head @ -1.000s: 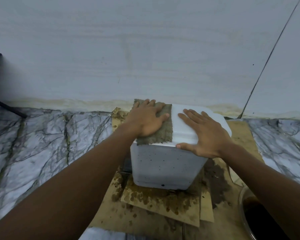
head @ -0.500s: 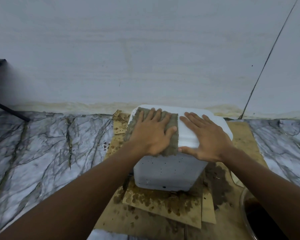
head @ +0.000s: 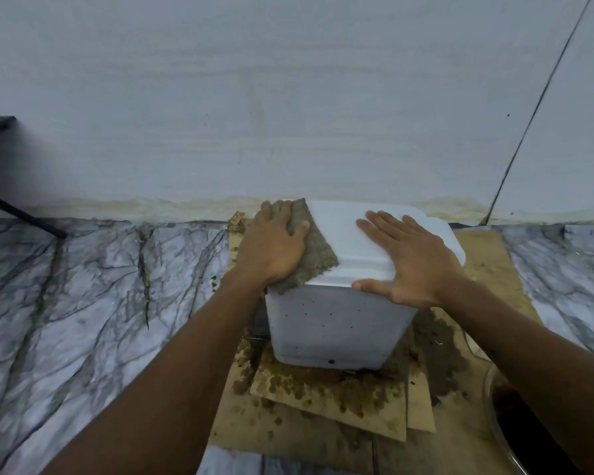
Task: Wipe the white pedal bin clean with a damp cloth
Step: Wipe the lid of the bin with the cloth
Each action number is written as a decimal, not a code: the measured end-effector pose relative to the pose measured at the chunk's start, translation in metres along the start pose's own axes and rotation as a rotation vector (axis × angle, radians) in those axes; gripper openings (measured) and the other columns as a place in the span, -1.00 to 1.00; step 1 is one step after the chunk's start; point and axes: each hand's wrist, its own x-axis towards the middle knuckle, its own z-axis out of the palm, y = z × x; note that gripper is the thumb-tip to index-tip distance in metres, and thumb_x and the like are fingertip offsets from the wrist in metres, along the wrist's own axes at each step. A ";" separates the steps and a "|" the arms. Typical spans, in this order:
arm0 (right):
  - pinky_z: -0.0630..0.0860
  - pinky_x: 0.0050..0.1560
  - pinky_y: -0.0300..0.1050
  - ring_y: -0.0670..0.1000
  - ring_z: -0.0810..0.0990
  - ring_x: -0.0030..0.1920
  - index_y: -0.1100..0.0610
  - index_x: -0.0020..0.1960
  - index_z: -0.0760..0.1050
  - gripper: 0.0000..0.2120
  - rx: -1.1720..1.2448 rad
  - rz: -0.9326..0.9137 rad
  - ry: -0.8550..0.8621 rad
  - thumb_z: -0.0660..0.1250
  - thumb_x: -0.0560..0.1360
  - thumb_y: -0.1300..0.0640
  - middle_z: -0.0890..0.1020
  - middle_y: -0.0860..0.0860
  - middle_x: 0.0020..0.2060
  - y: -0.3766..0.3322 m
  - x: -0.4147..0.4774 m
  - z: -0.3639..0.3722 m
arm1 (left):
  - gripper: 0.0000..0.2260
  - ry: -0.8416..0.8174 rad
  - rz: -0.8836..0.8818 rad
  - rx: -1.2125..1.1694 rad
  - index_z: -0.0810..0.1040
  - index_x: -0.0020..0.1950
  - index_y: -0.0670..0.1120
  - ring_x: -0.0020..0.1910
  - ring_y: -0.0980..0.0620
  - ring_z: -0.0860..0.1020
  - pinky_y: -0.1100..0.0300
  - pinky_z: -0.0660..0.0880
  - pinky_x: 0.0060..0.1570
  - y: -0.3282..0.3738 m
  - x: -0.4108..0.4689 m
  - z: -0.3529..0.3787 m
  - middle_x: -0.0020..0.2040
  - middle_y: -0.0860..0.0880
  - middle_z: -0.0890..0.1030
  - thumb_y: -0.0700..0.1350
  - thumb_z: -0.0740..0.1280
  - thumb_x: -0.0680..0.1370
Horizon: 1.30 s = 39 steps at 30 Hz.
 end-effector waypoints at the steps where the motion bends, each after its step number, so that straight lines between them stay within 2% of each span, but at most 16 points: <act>1: -0.30 0.52 -0.12 -0.10 -0.16 0.61 -0.09 0.63 -0.19 0.01 0.002 0.002 0.000 0.05 0.39 -0.59 -0.12 -0.11 0.63 0.000 -0.001 0.000 | -0.40 0.032 -0.003 0.046 -0.01 0.66 0.01 0.64 -0.14 -0.10 -0.09 -0.14 0.59 0.005 -0.010 0.005 0.66 -0.12 -0.07 0.23 -0.03 0.68; 3: -0.30 0.52 -0.13 -0.10 -0.15 0.62 -0.09 0.63 -0.18 0.03 0.005 0.005 -0.003 0.05 0.38 -0.61 -0.12 -0.10 0.63 0.001 -0.001 0.001 | -0.39 0.083 0.001 0.184 -0.06 0.66 0.00 0.62 -0.18 -0.25 -0.19 -0.35 0.53 0.015 -0.024 0.017 0.66 -0.12 -0.11 0.26 -0.12 0.67; 5: -0.31 0.51 -0.14 -0.09 -0.14 0.62 -0.09 0.63 -0.18 0.04 0.000 0.004 0.001 0.00 0.35 -0.61 -0.10 -0.09 0.63 0.002 -0.001 0.003 | -0.38 0.070 0.035 0.288 -0.08 0.66 0.00 0.61 -0.16 -0.30 -0.25 -0.40 0.49 0.025 -0.025 0.023 0.66 -0.10 -0.11 0.27 -0.17 0.66; 10: -0.30 0.52 -0.14 -0.10 -0.15 0.62 -0.09 0.64 -0.16 0.01 0.011 0.009 0.011 0.07 0.39 -0.59 -0.10 -0.11 0.63 0.000 -0.001 0.003 | -0.40 -0.100 0.216 0.324 -0.04 0.66 0.03 0.64 -0.06 -0.12 -0.16 -0.22 0.57 0.032 0.020 0.005 0.66 -0.08 -0.03 0.26 -0.13 0.68; 12: -0.32 0.51 -0.15 -0.11 -0.15 0.61 -0.10 0.63 -0.17 0.00 0.005 0.009 0.012 0.07 0.39 -0.58 -0.11 -0.11 0.63 -0.001 0.000 0.001 | -0.40 -0.133 0.198 0.343 0.00 0.66 0.05 0.64 -0.10 -0.12 -0.17 -0.22 0.57 0.029 0.039 -0.004 0.66 -0.10 0.00 0.27 -0.10 0.67; 15: -0.32 0.51 -0.15 -0.11 -0.14 0.61 -0.10 0.64 -0.16 0.00 0.003 0.009 0.018 0.07 0.39 -0.58 -0.09 -0.11 0.63 -0.001 0.000 0.001 | -0.39 -0.041 0.165 0.391 0.04 0.65 -0.02 0.64 -0.15 -0.08 -0.17 -0.17 0.58 0.031 0.037 -0.002 0.65 -0.16 0.05 0.25 -0.06 0.67; 21: -0.32 0.50 -0.15 -0.10 -0.15 0.61 -0.10 0.63 -0.16 0.01 0.008 0.015 0.006 0.07 0.38 -0.58 -0.10 -0.11 0.63 -0.003 0.000 0.000 | -0.37 -0.064 0.171 0.301 -0.01 0.66 -0.02 0.64 -0.08 -0.07 -0.10 -0.13 0.59 0.027 0.033 0.004 0.66 -0.10 -0.02 0.27 -0.11 0.67; 26: -0.32 0.49 -0.14 -0.10 -0.15 0.61 -0.10 0.64 -0.17 0.01 0.015 0.016 0.000 0.07 0.38 -0.58 -0.11 -0.12 0.63 -0.004 -0.001 -0.001 | -0.37 -0.096 0.024 0.061 0.03 0.66 -0.01 0.62 -0.15 0.05 -0.12 0.07 0.57 0.002 0.048 -0.010 0.66 -0.08 0.01 0.26 0.05 0.66; 31: -0.30 0.52 -0.13 -0.10 -0.15 0.61 -0.09 0.63 -0.18 0.01 0.004 0.012 -0.001 0.05 0.38 -0.59 -0.11 -0.12 0.63 -0.001 -0.001 0.001 | -0.36 0.063 -0.068 -0.055 0.00 0.66 0.00 0.61 -0.21 0.08 -0.18 0.10 0.56 -0.004 0.002 0.008 0.65 -0.13 0.07 0.26 0.03 0.66; 35: -0.28 0.53 -0.13 -0.10 -0.13 0.62 -0.09 0.64 -0.16 0.04 0.005 0.011 0.010 0.00 0.35 -0.62 -0.08 -0.11 0.63 0.001 -0.002 0.003 | -0.38 0.305 -0.149 -0.116 0.01 0.65 -0.04 0.62 -0.16 -0.01 -0.10 -0.05 0.58 0.016 -0.047 0.035 0.64 -0.17 0.03 0.24 0.00 0.67; 39: -0.25 0.55 -0.11 -0.09 -0.10 0.62 -0.08 0.64 -0.13 0.06 0.011 0.016 0.022 -0.08 0.31 -0.64 -0.04 -0.09 0.63 0.005 -0.004 0.006 | -0.38 0.413 -0.105 -0.107 -0.01 0.65 -0.05 0.62 -0.19 -0.11 -0.17 -0.07 0.58 0.026 -0.069 0.066 0.64 -0.22 -0.04 0.23 0.01 0.67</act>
